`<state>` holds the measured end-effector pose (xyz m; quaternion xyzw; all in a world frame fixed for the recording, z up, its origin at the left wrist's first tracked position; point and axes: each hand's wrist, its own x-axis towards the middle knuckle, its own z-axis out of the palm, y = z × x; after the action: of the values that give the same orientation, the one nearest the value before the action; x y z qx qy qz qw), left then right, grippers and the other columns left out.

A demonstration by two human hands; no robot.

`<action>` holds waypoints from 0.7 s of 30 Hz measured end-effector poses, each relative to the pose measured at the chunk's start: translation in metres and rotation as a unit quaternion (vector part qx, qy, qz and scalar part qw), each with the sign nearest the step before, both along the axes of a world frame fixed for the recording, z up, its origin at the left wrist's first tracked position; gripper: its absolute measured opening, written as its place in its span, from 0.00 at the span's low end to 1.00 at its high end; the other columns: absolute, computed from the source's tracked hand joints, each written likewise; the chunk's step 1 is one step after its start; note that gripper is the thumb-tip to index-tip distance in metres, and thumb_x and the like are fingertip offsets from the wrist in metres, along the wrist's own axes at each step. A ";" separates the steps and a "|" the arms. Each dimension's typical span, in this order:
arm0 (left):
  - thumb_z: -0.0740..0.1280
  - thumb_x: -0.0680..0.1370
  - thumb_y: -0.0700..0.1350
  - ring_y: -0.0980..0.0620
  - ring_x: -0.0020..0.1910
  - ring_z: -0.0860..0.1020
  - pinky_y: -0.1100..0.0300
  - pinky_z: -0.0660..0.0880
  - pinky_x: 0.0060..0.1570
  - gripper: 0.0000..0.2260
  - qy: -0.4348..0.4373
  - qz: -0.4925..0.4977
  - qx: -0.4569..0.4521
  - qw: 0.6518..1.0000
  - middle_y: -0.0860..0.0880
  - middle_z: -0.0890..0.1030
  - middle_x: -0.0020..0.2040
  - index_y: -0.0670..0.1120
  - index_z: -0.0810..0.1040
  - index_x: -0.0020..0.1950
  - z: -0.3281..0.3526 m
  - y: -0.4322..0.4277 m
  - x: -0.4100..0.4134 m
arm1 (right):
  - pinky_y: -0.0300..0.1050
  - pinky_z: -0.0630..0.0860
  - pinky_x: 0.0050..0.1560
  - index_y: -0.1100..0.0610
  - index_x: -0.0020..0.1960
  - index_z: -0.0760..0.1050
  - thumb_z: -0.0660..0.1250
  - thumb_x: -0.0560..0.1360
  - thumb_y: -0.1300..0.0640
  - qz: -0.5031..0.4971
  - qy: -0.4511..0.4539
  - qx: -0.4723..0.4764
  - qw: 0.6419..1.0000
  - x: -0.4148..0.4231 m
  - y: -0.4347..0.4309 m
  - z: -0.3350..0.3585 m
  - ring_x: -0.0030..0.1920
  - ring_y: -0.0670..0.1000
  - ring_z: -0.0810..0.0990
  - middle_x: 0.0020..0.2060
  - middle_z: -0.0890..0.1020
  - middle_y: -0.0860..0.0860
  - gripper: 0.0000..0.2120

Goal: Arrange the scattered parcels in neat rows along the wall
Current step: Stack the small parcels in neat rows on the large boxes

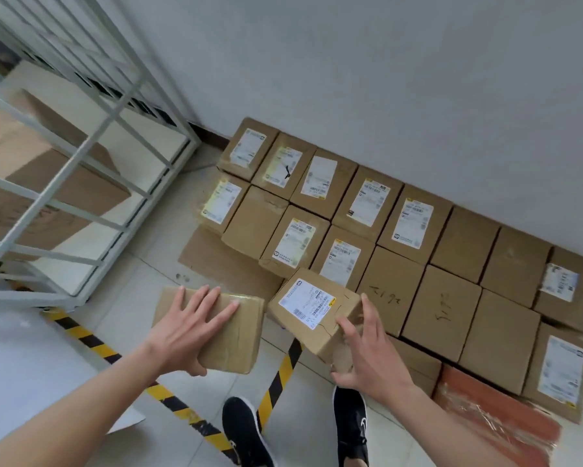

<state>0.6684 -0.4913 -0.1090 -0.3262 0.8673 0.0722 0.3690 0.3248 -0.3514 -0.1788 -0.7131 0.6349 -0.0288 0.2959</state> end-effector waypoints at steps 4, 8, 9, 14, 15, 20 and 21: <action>0.71 0.57 0.72 0.33 0.74 0.57 0.29 0.54 0.67 0.64 0.000 -0.020 0.012 1.000 0.34 0.57 0.76 0.52 0.35 0.79 -0.042 -0.037 0.028 | 0.57 0.78 0.59 0.52 0.69 0.59 0.75 0.56 0.33 0.043 0.006 -0.004 0.999 0.020 0.008 -0.015 0.70 0.71 0.65 0.73 0.52 0.71 0.50; 0.67 0.61 0.74 0.35 0.76 0.48 0.31 0.47 0.69 0.62 0.001 -0.048 0.024 0.999 0.36 0.48 0.78 0.53 0.25 0.75 -0.085 -0.063 0.039 | 0.60 0.75 0.62 0.51 0.69 0.57 0.74 0.57 0.33 0.072 0.026 -0.016 0.997 0.034 0.016 -0.037 0.72 0.70 0.60 0.73 0.53 0.71 0.49; 0.67 0.61 0.74 0.35 0.76 0.48 0.31 0.47 0.69 0.62 0.010 -0.059 0.026 0.998 0.36 0.48 0.78 0.53 0.25 0.75 -0.094 -0.069 0.041 | 0.61 0.75 0.62 0.51 0.70 0.56 0.75 0.57 0.34 0.063 0.025 -0.017 0.998 0.038 0.013 -0.042 0.73 0.70 0.58 0.73 0.53 0.71 0.50; 0.70 0.63 0.71 0.36 0.76 0.47 0.30 0.46 0.69 0.62 0.030 -0.118 0.043 0.992 0.37 0.47 0.77 0.53 0.25 0.75 -0.145 -0.093 0.035 | 0.64 0.71 0.65 0.53 0.69 0.61 0.80 0.55 0.37 0.071 0.071 -0.021 0.995 0.047 -0.012 -0.088 0.74 0.71 0.58 0.72 0.54 0.71 0.50; 0.71 0.63 0.71 0.36 0.76 0.47 0.30 0.46 0.69 0.62 0.028 -0.121 0.048 0.991 0.38 0.46 0.77 0.53 0.25 0.74 -0.154 -0.096 0.033 | 0.64 0.71 0.65 0.54 0.68 0.63 0.81 0.55 0.37 0.073 0.085 -0.017 0.994 0.045 -0.015 -0.097 0.73 0.71 0.59 0.72 0.54 0.72 0.50; 0.70 0.63 0.71 0.36 0.76 0.46 0.34 0.48 0.70 0.65 0.026 -0.135 0.037 0.990 0.37 0.45 0.78 0.52 0.17 0.69 -0.186 -0.106 0.031 | 0.66 0.67 0.68 0.57 0.66 0.61 0.81 0.58 0.41 0.039 0.114 -0.034 0.992 0.043 -0.001 -0.131 0.74 0.71 0.56 0.73 0.53 0.73 0.47; 0.70 0.63 0.71 0.36 0.77 0.46 0.36 0.49 0.71 0.65 0.029 -0.134 0.037 0.990 0.37 0.44 0.78 0.52 0.17 0.68 -0.191 -0.106 0.032 | 0.67 0.65 0.69 0.58 0.66 0.60 0.81 0.59 0.42 0.031 0.121 -0.044 0.991 0.044 0.003 -0.134 0.75 0.71 0.55 0.73 0.53 0.73 0.46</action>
<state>0.7002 -0.5970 -0.2997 -0.1907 0.9102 0.0639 0.3621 0.3683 -0.3480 -0.3131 -0.7432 0.6415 0.0390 0.1862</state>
